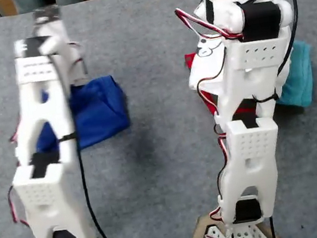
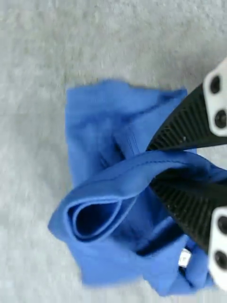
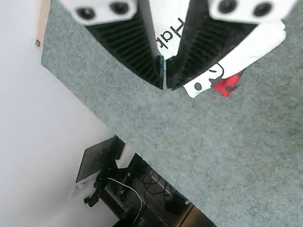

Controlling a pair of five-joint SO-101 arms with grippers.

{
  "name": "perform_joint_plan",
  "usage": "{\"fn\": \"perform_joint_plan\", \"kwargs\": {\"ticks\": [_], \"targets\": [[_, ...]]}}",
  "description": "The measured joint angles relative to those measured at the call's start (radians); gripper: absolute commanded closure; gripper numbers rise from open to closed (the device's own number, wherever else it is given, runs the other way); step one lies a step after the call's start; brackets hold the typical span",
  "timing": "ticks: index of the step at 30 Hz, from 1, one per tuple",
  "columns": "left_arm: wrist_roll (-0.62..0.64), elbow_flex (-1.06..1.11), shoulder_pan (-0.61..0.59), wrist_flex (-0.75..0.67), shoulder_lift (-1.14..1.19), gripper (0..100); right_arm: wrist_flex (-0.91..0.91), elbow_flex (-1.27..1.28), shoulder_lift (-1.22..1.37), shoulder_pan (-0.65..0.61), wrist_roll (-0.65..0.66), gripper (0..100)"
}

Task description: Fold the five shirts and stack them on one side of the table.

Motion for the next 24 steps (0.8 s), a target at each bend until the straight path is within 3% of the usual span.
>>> {"fn": "perform_joint_plan", "kwargs": {"ticks": [6,10,12,18,24], "targets": [[0.074,-0.06,0.104,-0.031,0.146,95,0.0,0.0,0.0,0.008,0.0,97.5],[0.121,-0.146,0.114,-0.028,0.242,75,0.0,0.0,0.0,0.008,0.0,97.4],[0.17,-0.189,0.109,0.003,0.265,71,0.0,0.0,0.0,0.008,0.0,97.3],[0.236,-0.425,0.014,0.144,0.281,71,0.0,0.0,0.0,-0.009,-0.002,97.6],[0.19,-0.615,-0.239,0.164,0.183,82,0.0,0.158,0.032,-0.23,-0.157,97.6]]}}
